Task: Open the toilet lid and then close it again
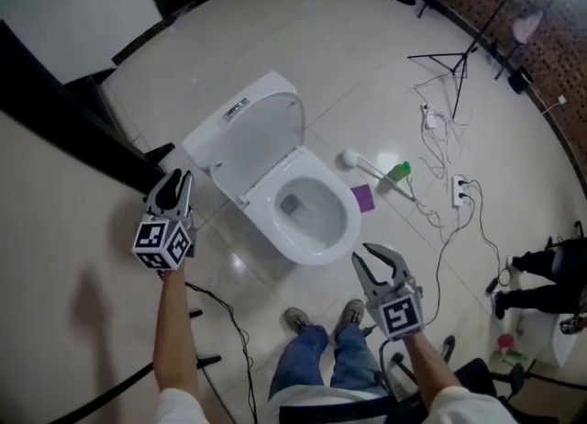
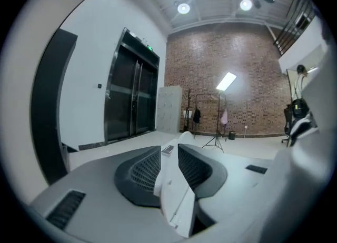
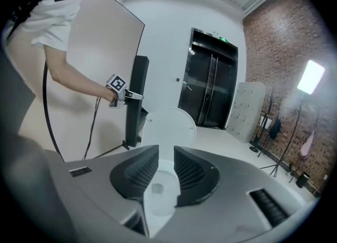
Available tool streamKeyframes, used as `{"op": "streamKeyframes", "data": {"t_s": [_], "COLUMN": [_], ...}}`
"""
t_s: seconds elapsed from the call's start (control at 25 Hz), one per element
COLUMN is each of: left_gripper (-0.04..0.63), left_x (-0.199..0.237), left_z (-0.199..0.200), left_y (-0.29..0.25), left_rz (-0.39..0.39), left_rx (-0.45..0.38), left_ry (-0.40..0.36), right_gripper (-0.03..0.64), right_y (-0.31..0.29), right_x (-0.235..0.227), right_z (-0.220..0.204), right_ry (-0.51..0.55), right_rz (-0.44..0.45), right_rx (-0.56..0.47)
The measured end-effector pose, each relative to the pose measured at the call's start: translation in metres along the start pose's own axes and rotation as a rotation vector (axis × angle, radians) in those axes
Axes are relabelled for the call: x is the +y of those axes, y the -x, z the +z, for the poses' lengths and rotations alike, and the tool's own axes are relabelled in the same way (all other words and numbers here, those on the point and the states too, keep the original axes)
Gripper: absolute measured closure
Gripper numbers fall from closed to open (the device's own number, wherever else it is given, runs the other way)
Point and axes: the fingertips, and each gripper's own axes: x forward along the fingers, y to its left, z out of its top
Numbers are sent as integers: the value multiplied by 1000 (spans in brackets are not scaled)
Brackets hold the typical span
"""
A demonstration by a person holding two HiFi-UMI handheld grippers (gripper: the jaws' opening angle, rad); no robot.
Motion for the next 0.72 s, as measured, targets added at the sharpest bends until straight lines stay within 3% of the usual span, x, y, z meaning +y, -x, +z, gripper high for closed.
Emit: {"op": "streamKeyframes", "data": {"t_s": [0.32, 0.52, 0.72], "left_gripper": [502, 502, 502], "left_x": [-163, -245, -309], "left_z": [72, 96, 111], "left_y": [111, 149, 172], "left_rz": [-216, -270, -315], "left_rx": [-141, -185, -177], "left_ry": [24, 42, -6], "right_gripper": [529, 529, 529], "right_y": [23, 55, 85], "right_x": [-23, -29, -30], "right_z": [81, 117, 130], "right_ry": [-34, -50, -85], "right_rz": [86, 147, 228], "right_rx": [-151, -205, -235]}}
